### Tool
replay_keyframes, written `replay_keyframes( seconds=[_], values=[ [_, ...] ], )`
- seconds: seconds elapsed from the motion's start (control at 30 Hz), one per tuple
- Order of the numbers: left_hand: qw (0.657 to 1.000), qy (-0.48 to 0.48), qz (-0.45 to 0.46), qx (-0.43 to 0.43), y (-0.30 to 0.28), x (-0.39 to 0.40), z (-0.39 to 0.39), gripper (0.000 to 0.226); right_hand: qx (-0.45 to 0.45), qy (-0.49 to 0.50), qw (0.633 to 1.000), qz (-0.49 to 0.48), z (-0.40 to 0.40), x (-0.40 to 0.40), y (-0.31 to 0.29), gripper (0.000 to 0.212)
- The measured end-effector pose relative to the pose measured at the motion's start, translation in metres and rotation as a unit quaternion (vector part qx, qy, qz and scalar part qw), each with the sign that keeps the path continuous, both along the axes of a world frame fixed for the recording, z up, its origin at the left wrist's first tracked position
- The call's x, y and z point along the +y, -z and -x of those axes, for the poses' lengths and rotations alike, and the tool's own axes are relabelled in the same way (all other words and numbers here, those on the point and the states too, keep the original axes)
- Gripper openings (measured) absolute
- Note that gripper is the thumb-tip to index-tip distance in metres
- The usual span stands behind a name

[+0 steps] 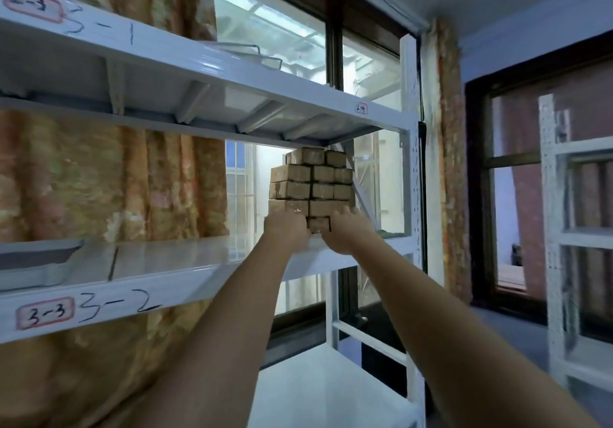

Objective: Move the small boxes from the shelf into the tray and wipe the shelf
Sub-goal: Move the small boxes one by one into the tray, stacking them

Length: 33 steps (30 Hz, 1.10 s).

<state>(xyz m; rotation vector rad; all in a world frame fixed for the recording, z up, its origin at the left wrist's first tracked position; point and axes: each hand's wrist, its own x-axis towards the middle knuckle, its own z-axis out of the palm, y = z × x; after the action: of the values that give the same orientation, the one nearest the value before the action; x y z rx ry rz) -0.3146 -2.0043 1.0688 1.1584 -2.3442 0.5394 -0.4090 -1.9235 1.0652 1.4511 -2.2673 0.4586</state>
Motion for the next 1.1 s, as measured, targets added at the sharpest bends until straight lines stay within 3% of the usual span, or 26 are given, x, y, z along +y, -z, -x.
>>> replay_keyframes(
  seconds=[0.3, 0.63, 0.87, 1.1],
  values=[
    [0.999, -0.025, 0.048, 0.001, -0.006, -0.008, 0.062, 0.032, 0.0, 0.005, 1.0, -0.02, 0.063, -0.015, -0.003, 0.051],
    [0.994, -0.045, 0.097, 0.02, -0.068, -0.063, 0.12, 0.037, -0.003, 0.003, 1.0, 0.014, 0.123, -0.088, -0.056, 0.055],
    [0.992, -0.071, 0.102, 0.029, -0.101, -0.116, 0.146, 0.038, 0.024, -0.032, 0.997, 0.065, 0.15, -0.145, -0.092, 0.051],
    [0.985, -0.117, 0.122, 0.025, -0.135, -0.158, 0.181, 0.042, 0.069, -0.052, 0.995, 0.056, 0.195, -0.194, -0.109, 0.05]
  ],
)
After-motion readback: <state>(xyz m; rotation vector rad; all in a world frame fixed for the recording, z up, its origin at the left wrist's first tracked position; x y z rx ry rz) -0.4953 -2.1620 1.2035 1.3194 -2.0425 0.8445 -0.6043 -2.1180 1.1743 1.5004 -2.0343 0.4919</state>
